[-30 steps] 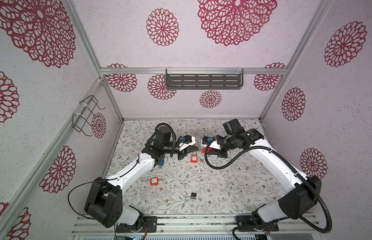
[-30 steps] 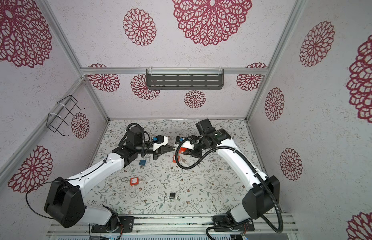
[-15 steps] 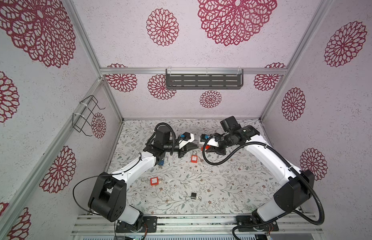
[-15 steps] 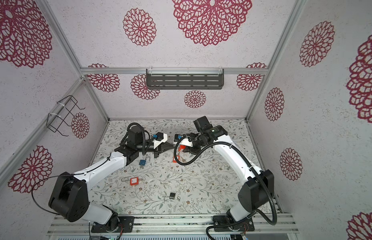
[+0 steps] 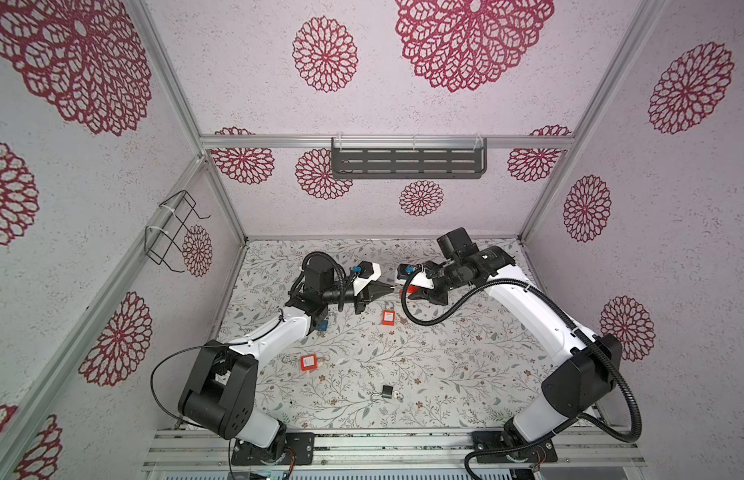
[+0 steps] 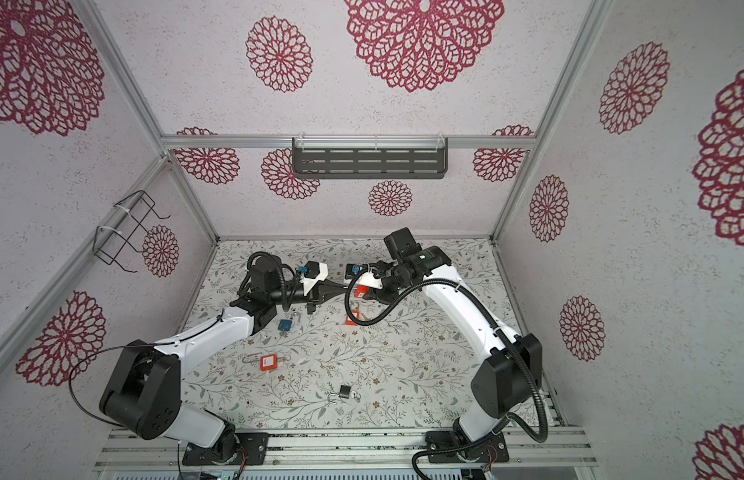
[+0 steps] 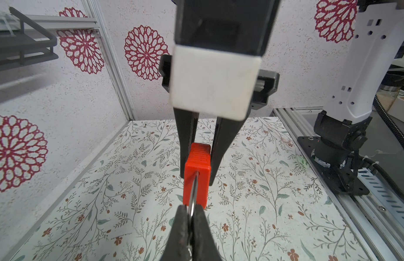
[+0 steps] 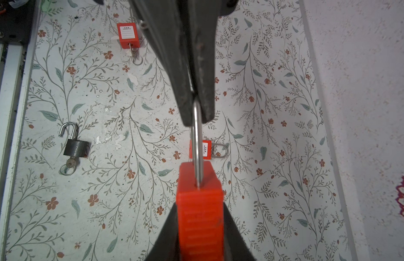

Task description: Lock with the key

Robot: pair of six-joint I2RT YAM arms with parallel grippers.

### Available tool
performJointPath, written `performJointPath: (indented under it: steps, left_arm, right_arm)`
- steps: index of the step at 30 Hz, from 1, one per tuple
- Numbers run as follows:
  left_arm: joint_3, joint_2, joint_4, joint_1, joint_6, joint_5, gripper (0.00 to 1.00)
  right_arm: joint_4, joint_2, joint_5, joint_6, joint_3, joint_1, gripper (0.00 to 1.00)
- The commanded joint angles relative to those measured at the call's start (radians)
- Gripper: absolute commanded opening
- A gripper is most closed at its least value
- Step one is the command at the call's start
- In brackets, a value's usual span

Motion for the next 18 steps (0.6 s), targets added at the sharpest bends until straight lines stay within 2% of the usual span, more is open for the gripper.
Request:
performJointPath:
  steps: [1, 10, 18]
  left_arm:
    - [-0.012, 0.006, 0.054, -0.009, -0.088, 0.056, 0.00]
    - [-0.024, 0.021, 0.032, -0.012, -0.064, 0.054, 0.00]
    - [-0.020, 0.013, 0.040, 0.001, -0.081, 0.046, 0.00]
  right_arm:
    - [0.117, -0.022, -0.009, -0.016, 0.032, 0.004, 0.21]
    - [0.074, 0.026, -0.084, -0.026, 0.122, 0.001, 0.16]
    - [0.037, 0.027, -0.045, -0.038, 0.118, 0.001, 0.19]
